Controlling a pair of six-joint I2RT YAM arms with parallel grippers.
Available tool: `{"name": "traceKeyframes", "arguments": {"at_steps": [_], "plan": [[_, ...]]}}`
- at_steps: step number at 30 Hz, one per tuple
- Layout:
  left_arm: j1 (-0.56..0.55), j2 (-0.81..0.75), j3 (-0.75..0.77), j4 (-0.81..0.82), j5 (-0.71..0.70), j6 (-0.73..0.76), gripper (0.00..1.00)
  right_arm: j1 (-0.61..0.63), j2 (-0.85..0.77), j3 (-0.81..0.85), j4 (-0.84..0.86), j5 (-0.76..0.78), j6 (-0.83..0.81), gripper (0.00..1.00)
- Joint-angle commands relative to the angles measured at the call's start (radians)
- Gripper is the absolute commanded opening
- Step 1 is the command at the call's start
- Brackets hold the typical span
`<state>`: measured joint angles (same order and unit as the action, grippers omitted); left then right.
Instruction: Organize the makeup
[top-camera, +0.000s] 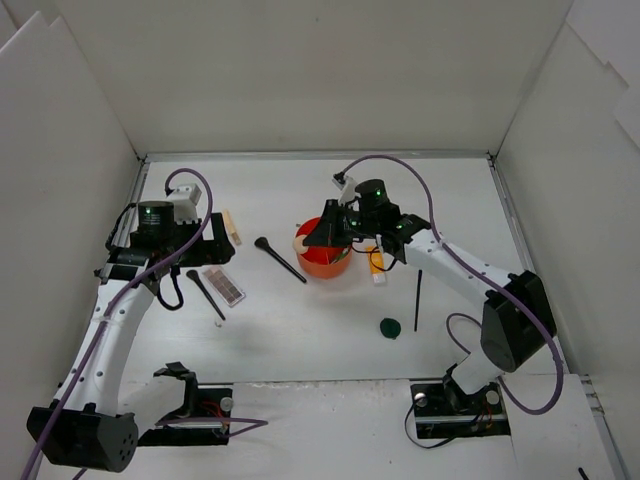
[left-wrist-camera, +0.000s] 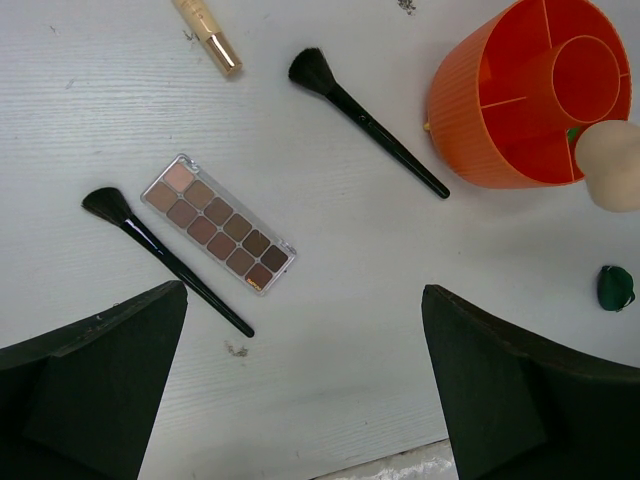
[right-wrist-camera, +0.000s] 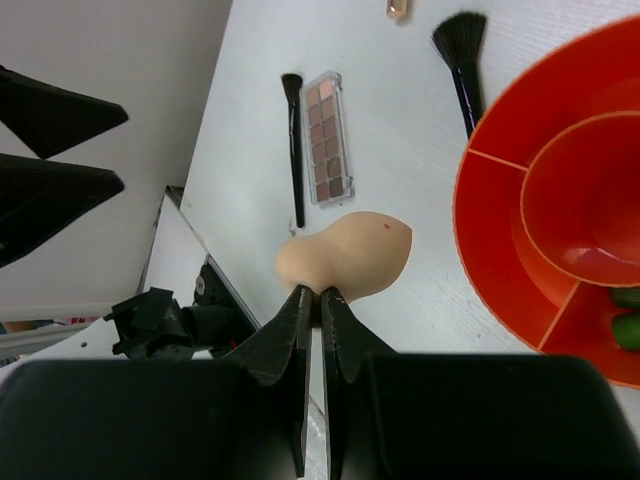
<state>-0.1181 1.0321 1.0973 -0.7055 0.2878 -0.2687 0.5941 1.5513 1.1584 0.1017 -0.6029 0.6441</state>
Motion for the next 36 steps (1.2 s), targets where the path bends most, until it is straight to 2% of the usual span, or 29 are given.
{"name": "traceKeyframes", "arguments": {"at_steps": [1, 19, 28, 36], "plan": [[0.005, -0.009, 0.012, 0.044, 0.002, 0.010, 0.99, 0.010, 0.013, -0.011, 0.096, -0.018, 0.031, 0.00], [0.005, -0.010, 0.009, 0.044, -0.002, 0.010, 1.00, -0.013, 0.092, -0.057, 0.115, 0.083, 0.019, 0.00], [0.005, -0.009, 0.009, 0.044, -0.004, 0.008, 1.00, -0.043, 0.078, -0.074, 0.115, 0.135, 0.023, 0.00], [0.005, -0.007, 0.009, 0.044, -0.003, 0.008, 1.00, -0.047, 0.096, -0.069, 0.118, 0.147, 0.035, 0.09]]}}
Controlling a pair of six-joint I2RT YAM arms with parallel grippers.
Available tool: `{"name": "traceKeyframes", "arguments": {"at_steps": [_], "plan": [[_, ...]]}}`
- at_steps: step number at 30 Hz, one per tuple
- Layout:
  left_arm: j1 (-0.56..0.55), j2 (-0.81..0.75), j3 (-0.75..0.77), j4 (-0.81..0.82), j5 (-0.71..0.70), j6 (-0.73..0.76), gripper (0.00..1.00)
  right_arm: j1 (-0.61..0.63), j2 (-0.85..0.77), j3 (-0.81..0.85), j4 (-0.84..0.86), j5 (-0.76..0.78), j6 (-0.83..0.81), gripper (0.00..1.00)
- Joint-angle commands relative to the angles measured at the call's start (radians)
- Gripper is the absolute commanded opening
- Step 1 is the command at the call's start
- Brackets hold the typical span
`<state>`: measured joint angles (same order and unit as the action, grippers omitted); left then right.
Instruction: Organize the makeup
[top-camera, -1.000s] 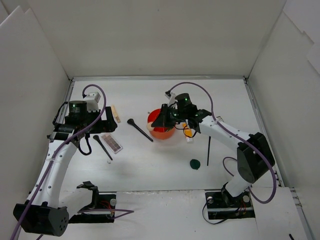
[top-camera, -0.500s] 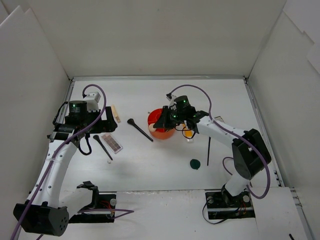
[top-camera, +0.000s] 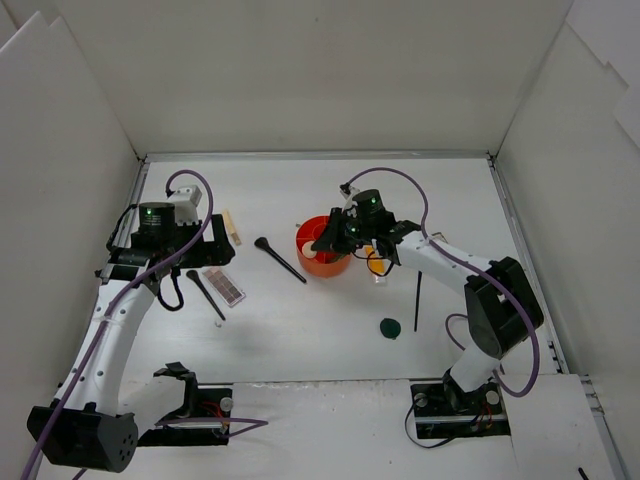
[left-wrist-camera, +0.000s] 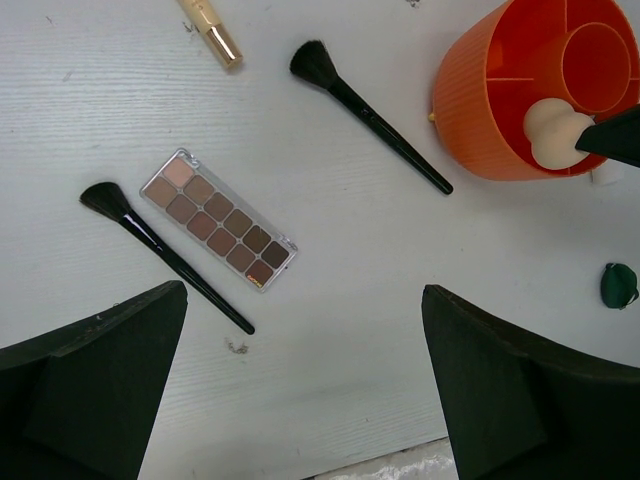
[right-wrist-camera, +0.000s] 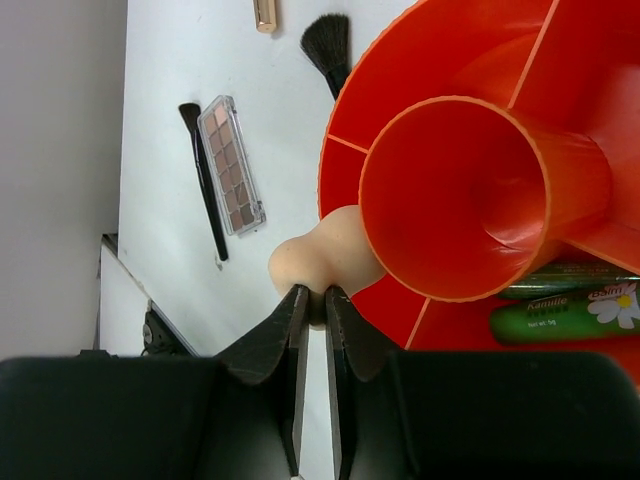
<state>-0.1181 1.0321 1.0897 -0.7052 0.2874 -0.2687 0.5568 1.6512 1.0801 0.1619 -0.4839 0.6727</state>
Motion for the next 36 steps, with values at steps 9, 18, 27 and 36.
{"name": "traceKeyframes", "arguments": {"at_steps": [9, 18, 27, 36], "plan": [[0.005, -0.009, 0.016, 0.044, -0.002, 0.008, 1.00, 0.005, -0.013, 0.004, 0.071, 0.030, 0.025, 0.04], [0.005, -0.009, 0.015, 0.046, 0.002, 0.008, 1.00, 0.012, -0.004, -0.012, 0.116, 0.001, 0.079, 0.00], [0.005, -0.009, 0.015, 0.047, 0.007, 0.008, 1.00, 0.009, 0.010, -0.031, 0.145, -0.007, 0.108, 0.00], [0.005, -0.007, 0.015, 0.047, 0.007, 0.006, 0.99, 0.014, 0.047, -0.046, 0.183, -0.016, 0.145, 0.01]]}}
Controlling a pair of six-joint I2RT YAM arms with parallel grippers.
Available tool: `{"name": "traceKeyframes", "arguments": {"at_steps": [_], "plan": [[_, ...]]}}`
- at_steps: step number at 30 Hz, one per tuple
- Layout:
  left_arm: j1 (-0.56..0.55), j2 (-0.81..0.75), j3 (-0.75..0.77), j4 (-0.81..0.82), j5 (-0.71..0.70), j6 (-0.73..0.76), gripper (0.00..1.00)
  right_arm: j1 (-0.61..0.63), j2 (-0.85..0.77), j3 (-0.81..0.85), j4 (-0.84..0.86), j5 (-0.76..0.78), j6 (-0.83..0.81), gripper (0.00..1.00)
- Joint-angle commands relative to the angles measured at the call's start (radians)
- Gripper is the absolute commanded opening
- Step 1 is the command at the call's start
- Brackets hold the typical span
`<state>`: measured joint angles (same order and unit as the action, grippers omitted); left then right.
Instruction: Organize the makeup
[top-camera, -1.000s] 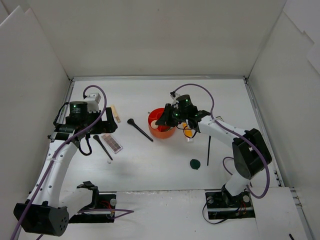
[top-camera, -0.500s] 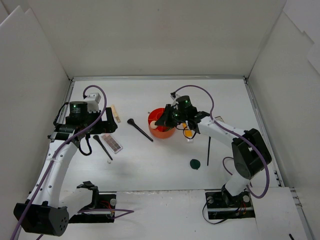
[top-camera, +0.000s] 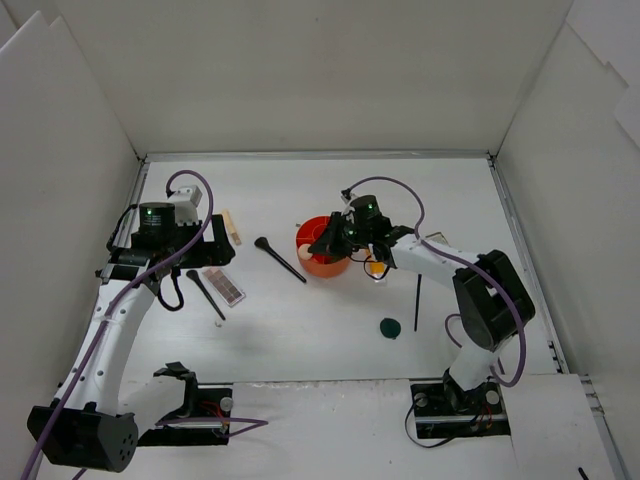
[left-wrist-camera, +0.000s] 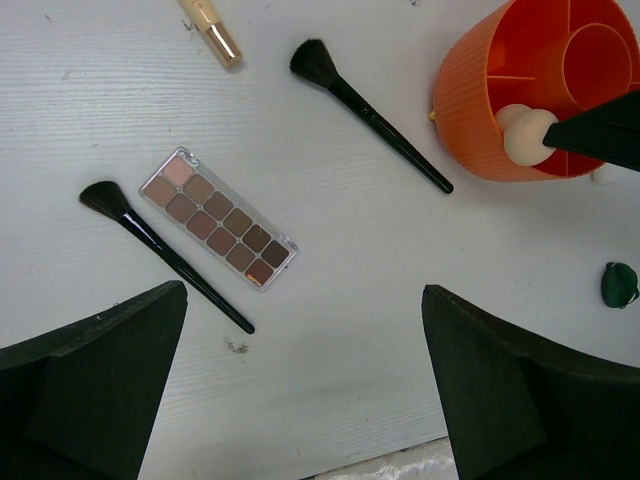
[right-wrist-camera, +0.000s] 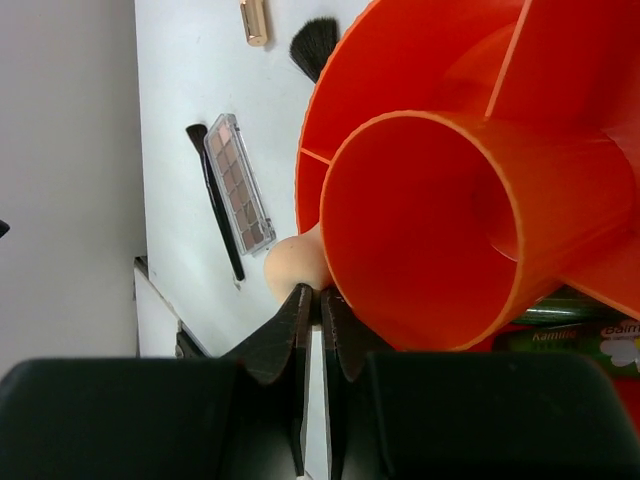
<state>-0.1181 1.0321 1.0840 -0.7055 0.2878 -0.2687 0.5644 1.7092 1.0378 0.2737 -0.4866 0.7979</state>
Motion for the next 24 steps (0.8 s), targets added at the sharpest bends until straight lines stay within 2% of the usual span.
{"name": "traceKeyframes", "arguments": {"at_steps": [1, 10, 24], "plan": [[0.005, -0.007, 0.021, 0.047, 0.007, 0.006, 1.00, 0.006, -0.014, -0.007, 0.071, 0.000, 0.015, 0.03], [0.005, -0.009, 0.019, 0.047, 0.005, 0.006, 1.00, 0.005, -0.089, -0.024, 0.029, 0.072, -0.023, 0.23], [0.005, -0.006, 0.020, 0.050, 0.010, 0.006, 1.00, 0.019, -0.198, -0.009, -0.074, 0.155, -0.091, 0.29]]}}
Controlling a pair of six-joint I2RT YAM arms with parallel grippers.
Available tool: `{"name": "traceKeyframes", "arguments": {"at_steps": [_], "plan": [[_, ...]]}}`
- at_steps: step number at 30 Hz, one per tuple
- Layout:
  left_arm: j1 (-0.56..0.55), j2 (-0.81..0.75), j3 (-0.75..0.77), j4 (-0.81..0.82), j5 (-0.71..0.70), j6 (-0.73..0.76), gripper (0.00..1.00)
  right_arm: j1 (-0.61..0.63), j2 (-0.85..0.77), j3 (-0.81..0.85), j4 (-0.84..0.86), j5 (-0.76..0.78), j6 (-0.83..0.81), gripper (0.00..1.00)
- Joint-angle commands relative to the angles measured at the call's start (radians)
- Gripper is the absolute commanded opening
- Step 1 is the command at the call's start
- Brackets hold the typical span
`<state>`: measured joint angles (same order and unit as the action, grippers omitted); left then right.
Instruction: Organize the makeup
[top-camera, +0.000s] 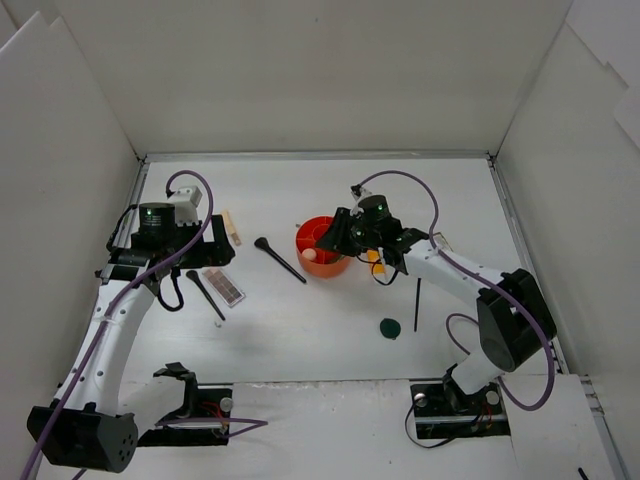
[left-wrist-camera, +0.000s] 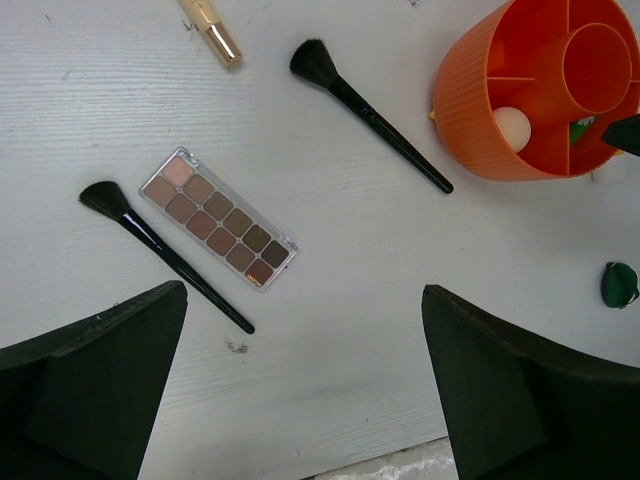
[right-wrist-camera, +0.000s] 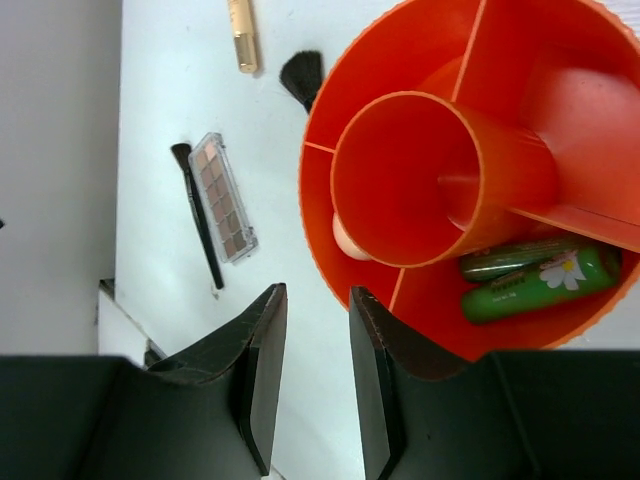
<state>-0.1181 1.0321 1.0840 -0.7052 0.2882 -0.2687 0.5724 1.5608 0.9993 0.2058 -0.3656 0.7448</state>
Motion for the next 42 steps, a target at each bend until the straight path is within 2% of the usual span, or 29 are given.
{"name": "traceKeyframes", "arguments": {"at_steps": [1, 3, 8, 11, 15, 21, 29, 36, 40, 42], "plan": [[0.005, -0.006, 0.019, 0.049, 0.006, 0.006, 1.00, 0.020, -0.059, 0.036, -0.022, 0.059, -0.060, 0.29], [0.005, -0.007, 0.019, 0.047, 0.006, 0.006, 1.00, 0.030, -0.074, 0.051, -0.072, 0.082, -0.090, 0.29], [0.005, -0.004, 0.019, 0.049, 0.009, 0.006, 0.99, 0.034, -0.203, 0.022, -0.201, 0.250, -0.200, 0.29], [0.005, -0.006, 0.019, 0.050, 0.012, 0.005, 1.00, 0.034, -0.310, -0.030, -0.294, 0.345, -0.258, 0.29], [0.005, -0.009, 0.021, 0.050, 0.025, 0.005, 1.00, 0.034, -0.464, -0.137, -0.400, 0.456, -0.259, 0.31], [0.005, -0.017, 0.022, 0.052, 0.032, 0.005, 0.99, 0.026, -0.585, -0.315, -0.503, 0.479, -0.162, 0.32], [0.005, -0.015, 0.022, 0.053, 0.042, 0.003, 0.99, 0.027, -0.611, -0.467, -0.536, 0.422, -0.055, 0.32], [0.005, -0.021, 0.021, 0.053, 0.039, 0.002, 1.00, 0.047, -0.590, -0.476, -0.548, 0.435, -0.045, 0.31], [0.005, -0.041, -0.005, 0.072, 0.116, -0.013, 0.98, 0.050, -0.623, -0.440, -0.580, 0.477, -0.058, 0.32], [-0.015, -0.067, -0.048, 0.116, 0.193, -0.053, 0.95, 0.052, -0.657, -0.390, -0.624, 0.534, -0.074, 0.32]]}}
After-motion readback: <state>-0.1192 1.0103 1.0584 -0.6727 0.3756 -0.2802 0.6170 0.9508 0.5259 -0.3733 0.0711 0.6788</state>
